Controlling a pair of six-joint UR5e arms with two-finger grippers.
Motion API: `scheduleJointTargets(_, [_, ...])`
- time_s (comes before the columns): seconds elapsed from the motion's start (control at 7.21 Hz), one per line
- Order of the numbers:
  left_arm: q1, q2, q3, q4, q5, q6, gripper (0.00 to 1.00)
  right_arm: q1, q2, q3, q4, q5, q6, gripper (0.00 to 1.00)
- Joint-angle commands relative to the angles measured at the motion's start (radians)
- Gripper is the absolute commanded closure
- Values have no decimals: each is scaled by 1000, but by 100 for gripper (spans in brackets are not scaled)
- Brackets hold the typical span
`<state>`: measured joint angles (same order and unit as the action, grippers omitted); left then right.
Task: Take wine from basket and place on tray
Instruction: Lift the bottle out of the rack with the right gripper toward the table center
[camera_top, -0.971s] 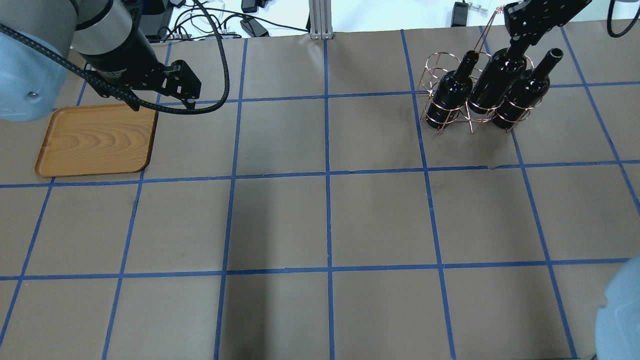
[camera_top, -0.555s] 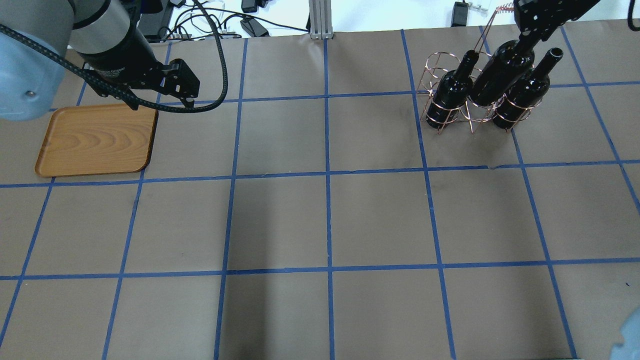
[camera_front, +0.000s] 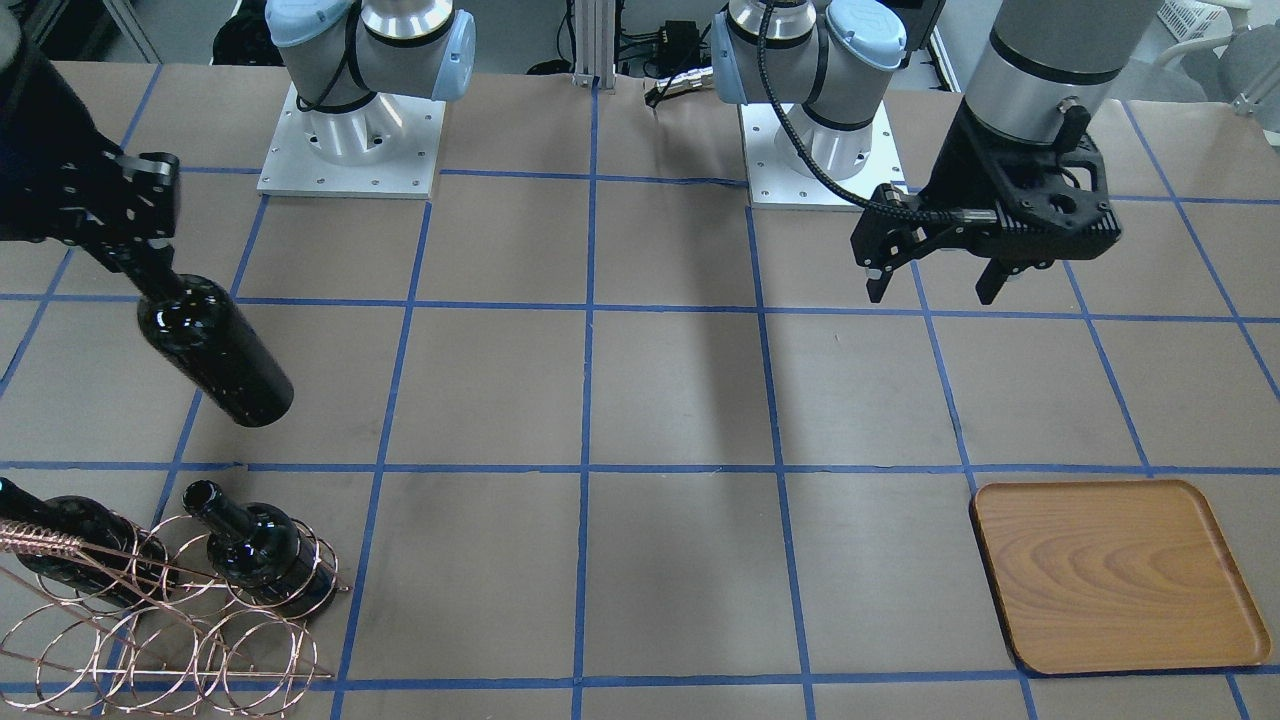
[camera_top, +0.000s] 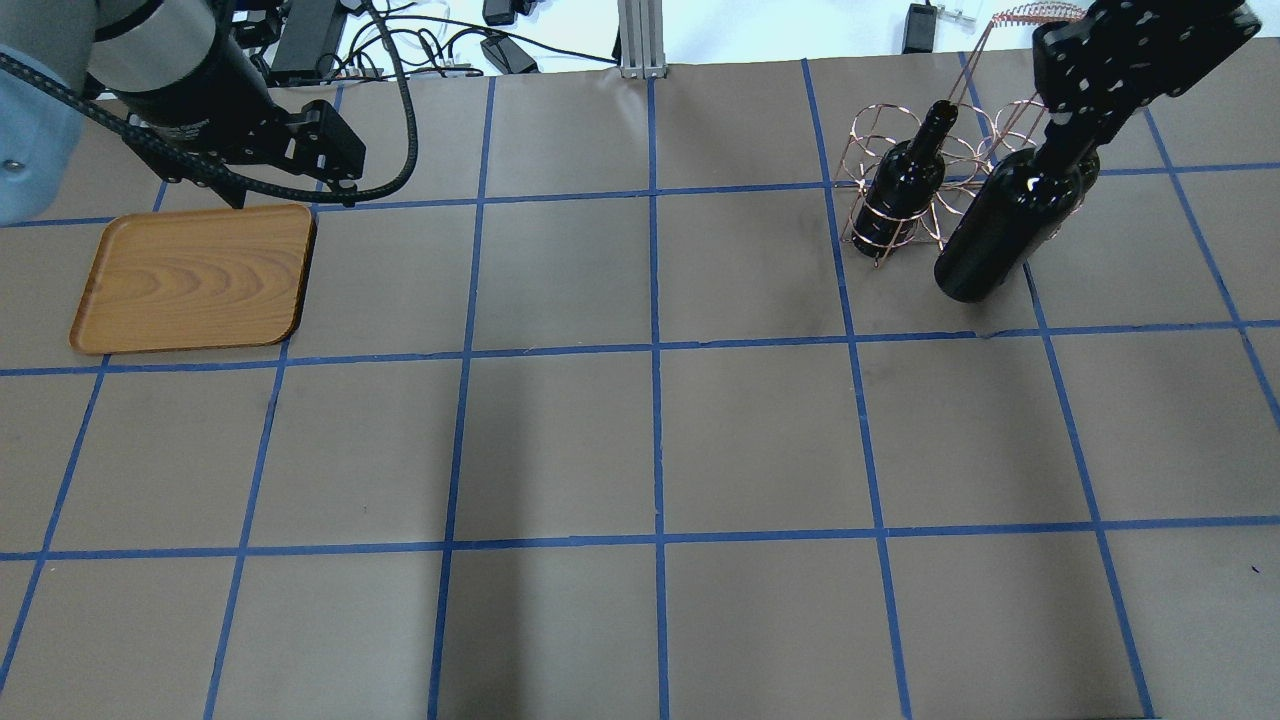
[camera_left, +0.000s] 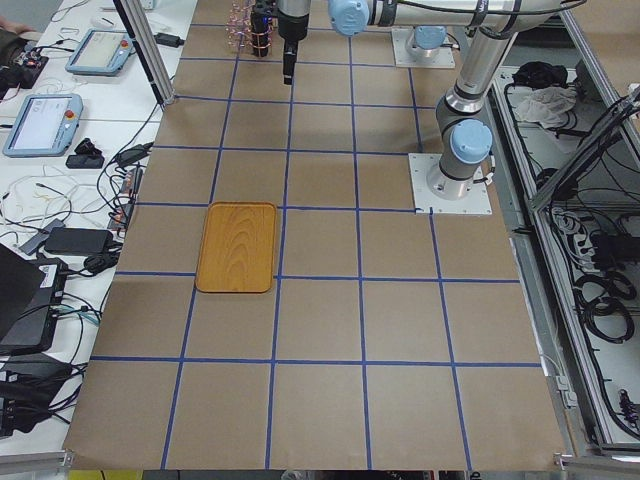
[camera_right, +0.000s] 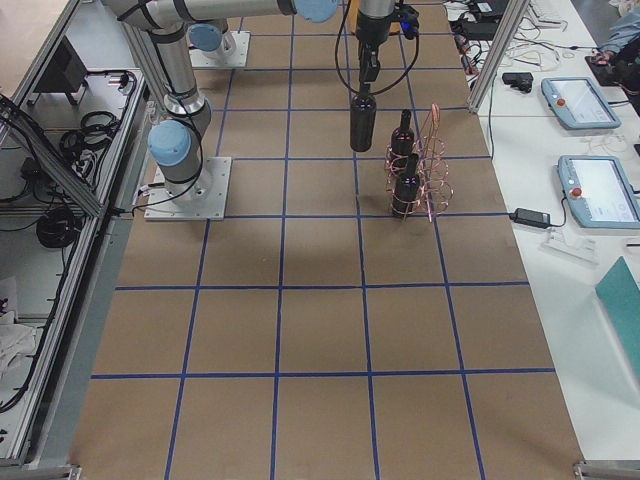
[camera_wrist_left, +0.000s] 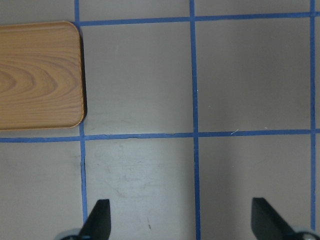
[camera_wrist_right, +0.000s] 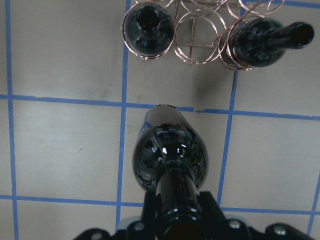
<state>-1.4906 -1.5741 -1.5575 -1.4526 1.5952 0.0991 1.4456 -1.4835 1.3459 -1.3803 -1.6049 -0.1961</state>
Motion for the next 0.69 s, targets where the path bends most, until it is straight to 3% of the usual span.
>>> scheduleJointTargets(0.0, [50, 3, 4, 0, 0, 56, 0, 138, -26, 102, -3, 5, 169, 98])
scheduleJointTargets(0.55, [188, 3, 5, 3, -3, 192, 0, 386, 11, 202, -153, 11, 499, 100])
